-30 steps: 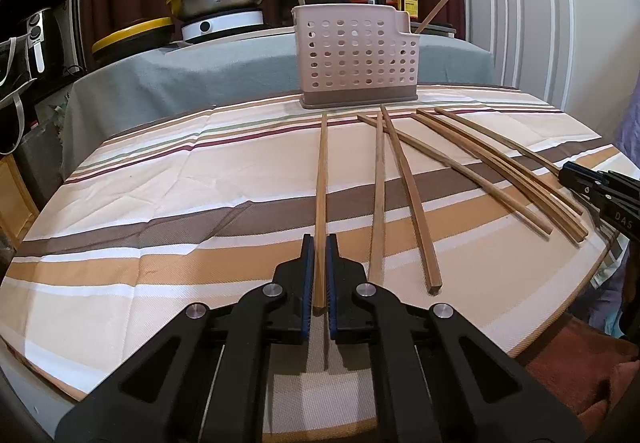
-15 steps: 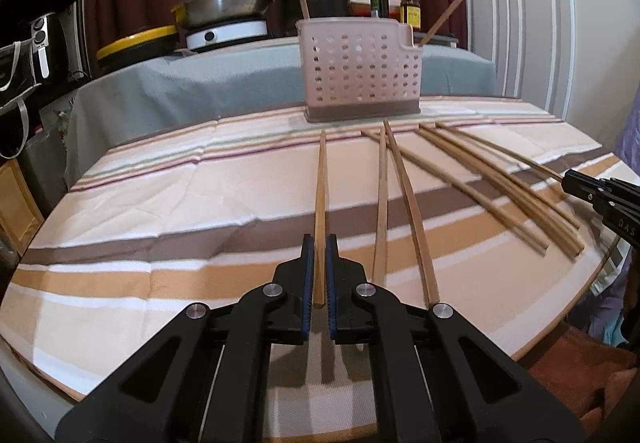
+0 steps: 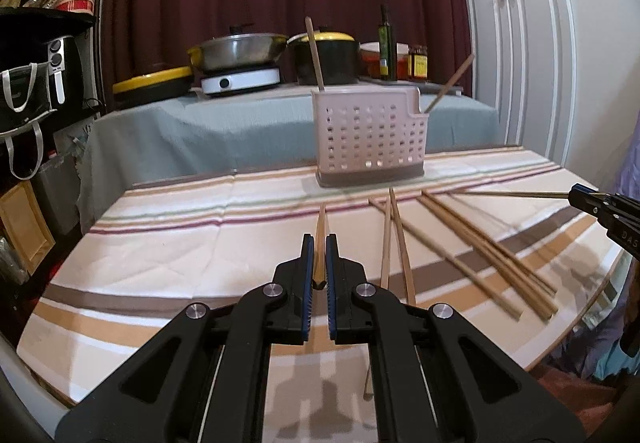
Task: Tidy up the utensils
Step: 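Lift both chopsticks upright and carry them over the white holder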
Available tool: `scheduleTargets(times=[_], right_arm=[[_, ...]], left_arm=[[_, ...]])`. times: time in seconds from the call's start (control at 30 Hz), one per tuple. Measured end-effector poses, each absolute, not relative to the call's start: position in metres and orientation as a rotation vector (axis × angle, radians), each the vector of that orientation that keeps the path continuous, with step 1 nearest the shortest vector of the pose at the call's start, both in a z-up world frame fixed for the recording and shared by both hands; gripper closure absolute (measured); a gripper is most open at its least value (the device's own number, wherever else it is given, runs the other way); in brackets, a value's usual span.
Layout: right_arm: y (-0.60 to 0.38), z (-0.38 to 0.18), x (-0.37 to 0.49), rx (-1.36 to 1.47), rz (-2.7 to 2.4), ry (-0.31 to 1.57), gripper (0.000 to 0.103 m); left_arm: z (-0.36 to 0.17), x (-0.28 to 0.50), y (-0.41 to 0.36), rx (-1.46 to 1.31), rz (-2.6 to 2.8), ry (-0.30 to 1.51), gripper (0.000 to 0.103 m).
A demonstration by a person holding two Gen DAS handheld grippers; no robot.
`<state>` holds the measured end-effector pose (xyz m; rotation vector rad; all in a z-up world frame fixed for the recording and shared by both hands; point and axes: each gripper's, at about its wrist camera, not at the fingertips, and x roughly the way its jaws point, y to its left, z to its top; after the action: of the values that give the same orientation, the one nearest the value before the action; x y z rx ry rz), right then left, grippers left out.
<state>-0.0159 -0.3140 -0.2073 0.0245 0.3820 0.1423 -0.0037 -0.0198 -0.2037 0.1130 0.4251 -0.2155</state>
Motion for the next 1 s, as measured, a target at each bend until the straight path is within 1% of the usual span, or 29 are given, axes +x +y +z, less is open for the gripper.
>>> scheduleTargets(times=[0.53, 1.0], right_arm=[[-0.319, -0.142, -0.018, 0.04, 0.126, 0.289, 0.096], [-0.32, -0.123, 0.029, 0.04, 0.123, 0.298, 0.096]], left_arm=[[-0.141, -0.012, -0.009, 0.074, -0.189, 0.316, 0.097], [-0.111, 0.032, -0.01, 0.061, -0.157, 0.35, 0.097]])
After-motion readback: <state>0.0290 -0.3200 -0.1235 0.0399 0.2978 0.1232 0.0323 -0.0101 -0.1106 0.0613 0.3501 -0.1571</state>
